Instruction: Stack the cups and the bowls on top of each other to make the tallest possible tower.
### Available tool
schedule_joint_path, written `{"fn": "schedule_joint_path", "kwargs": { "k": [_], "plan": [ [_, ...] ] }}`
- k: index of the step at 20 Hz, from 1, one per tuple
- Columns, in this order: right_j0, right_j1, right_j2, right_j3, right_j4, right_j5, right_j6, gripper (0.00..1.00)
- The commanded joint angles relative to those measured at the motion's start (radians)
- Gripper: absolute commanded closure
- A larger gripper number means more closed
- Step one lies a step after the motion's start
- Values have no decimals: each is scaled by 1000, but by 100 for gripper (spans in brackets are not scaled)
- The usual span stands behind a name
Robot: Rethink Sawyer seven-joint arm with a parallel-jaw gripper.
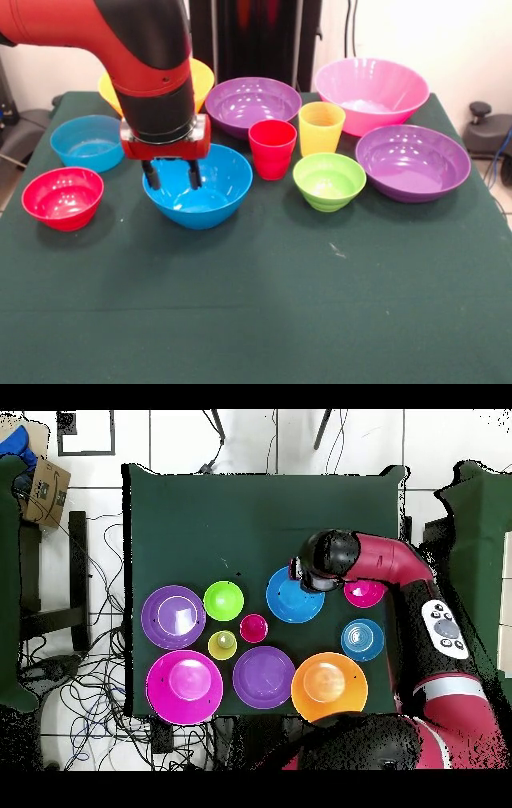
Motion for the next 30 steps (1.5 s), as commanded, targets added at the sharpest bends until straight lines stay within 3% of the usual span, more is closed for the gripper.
{"fn": "schedule_joint_path", "kwargs": {
  "k": [1, 11, 22, 30],
  "plan": [
    [23, 24, 12, -99, -5, 95, -39, 0],
    [63, 51, 7, -209, 0, 222, -31, 0],
    [18, 35, -22, -104, -64, 31, -34, 0],
    [4, 21, -38, -74, -70, 2, -49, 0]
  ]
}}
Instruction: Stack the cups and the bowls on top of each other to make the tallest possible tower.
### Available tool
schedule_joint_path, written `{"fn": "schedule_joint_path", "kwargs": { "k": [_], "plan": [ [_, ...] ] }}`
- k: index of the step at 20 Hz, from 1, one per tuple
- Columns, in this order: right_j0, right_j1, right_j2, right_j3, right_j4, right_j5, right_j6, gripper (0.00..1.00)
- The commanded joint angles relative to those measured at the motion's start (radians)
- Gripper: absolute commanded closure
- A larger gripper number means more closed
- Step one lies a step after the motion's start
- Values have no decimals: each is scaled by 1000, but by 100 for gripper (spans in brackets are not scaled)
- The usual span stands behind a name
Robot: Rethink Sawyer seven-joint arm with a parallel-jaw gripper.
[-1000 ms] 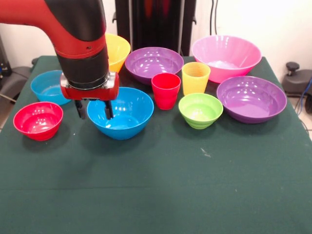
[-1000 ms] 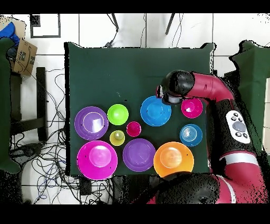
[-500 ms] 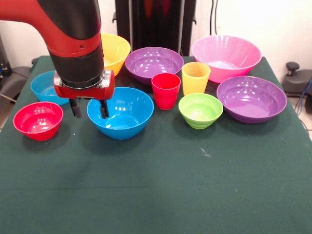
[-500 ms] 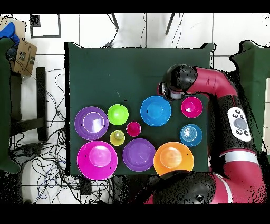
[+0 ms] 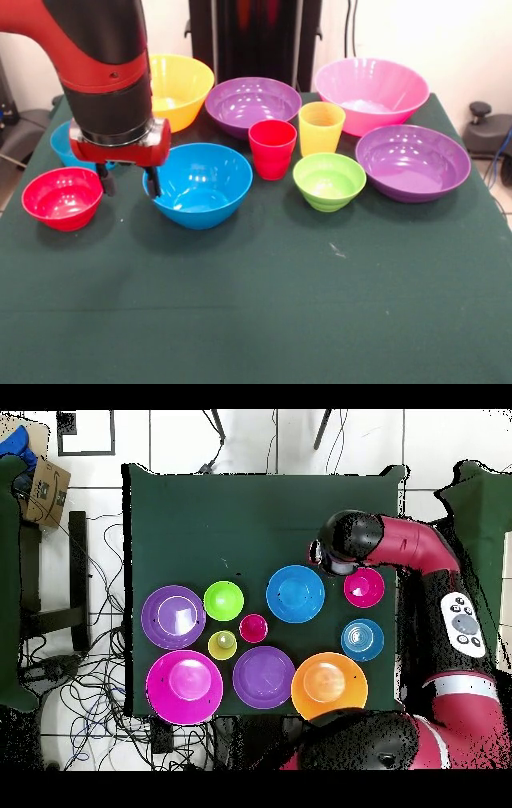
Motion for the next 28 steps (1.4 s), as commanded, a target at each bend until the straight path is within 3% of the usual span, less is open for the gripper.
{"fn": "schedule_joint_path", "kwargs": {
  "k": [1, 12, 28],
  "plan": [
    [4, 14, -14, 53, -69, -63, -49, 0],
    [-59, 28, 8, 124, -55, -180, -69, 0],
    [-80, 42, -1, 105, -97, -195, -119, 0]
  ]
}}
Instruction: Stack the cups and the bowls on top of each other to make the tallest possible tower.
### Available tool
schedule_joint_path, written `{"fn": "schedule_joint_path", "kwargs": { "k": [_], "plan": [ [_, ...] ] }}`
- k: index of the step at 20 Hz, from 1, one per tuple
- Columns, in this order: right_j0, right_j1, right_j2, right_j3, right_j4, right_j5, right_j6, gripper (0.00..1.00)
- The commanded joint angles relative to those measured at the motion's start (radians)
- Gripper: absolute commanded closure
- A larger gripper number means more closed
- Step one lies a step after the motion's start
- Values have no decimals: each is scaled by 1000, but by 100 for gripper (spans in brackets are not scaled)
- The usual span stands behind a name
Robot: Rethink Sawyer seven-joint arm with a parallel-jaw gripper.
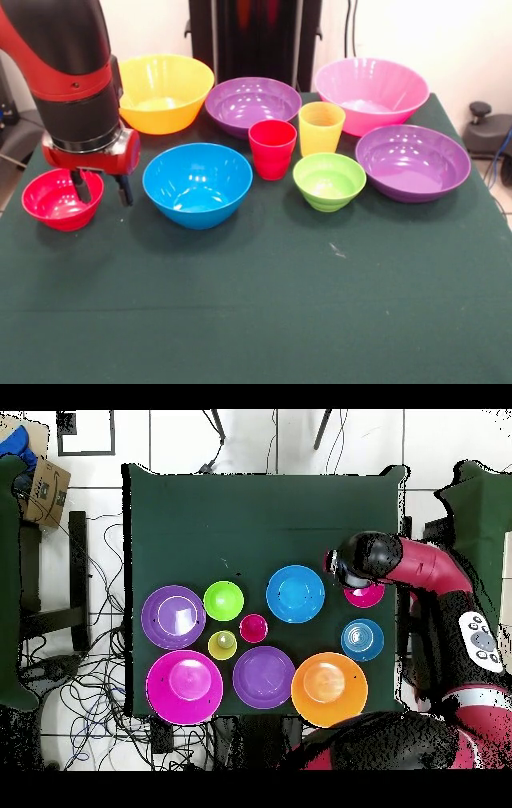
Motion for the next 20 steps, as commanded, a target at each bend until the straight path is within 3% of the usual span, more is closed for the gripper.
{"fn": "schedule_joint_path", "kwargs": {
  "k": [1, 9, 20],
  "plan": [
    [-6, 14, 10, 58, -96, -74, -119, 0],
    [-11, 8, 5, 105, -107, -152, -94, 0],
    [12, 8, -16, 84, -162, -155, -79, 0]
  ]
}}
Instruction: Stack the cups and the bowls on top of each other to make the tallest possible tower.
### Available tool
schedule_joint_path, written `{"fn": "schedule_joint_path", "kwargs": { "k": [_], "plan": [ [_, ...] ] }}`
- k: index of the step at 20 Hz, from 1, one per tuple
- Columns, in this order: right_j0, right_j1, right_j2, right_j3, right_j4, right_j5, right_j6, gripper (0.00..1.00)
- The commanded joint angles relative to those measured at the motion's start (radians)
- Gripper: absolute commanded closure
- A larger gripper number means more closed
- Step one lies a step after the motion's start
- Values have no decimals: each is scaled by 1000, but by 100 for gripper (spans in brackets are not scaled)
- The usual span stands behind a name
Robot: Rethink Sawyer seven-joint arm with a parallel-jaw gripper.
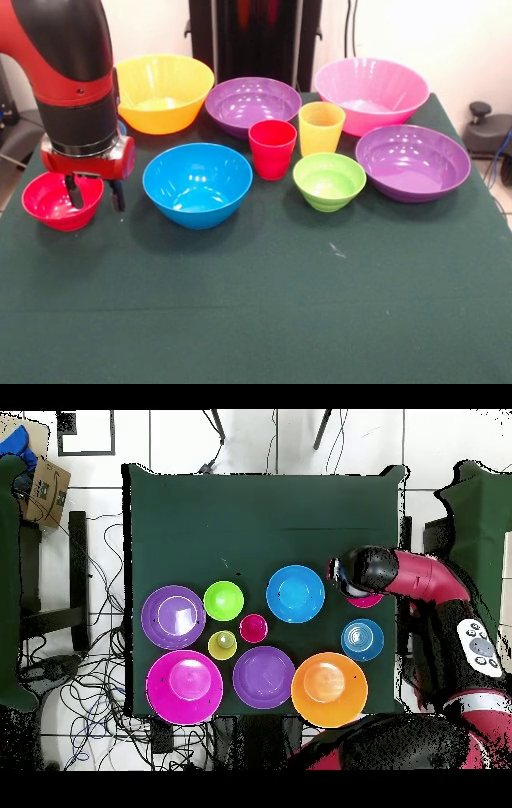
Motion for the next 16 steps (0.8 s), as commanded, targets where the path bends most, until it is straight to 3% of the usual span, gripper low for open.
{"fn": "schedule_joint_path", "kwargs": {
  "k": [1, 9, 10, 16],
  "plan": [
    [33, 5, -8, 37, -89, -35, -76, 0],
    [51, 21, -32, 10, -108, -3, -57, 0],
    [53, 23, -35, 5, -108, -15, -51, 100],
    [61, 12, -44, 16, -100, -3, -46, 100]
  ]
}}
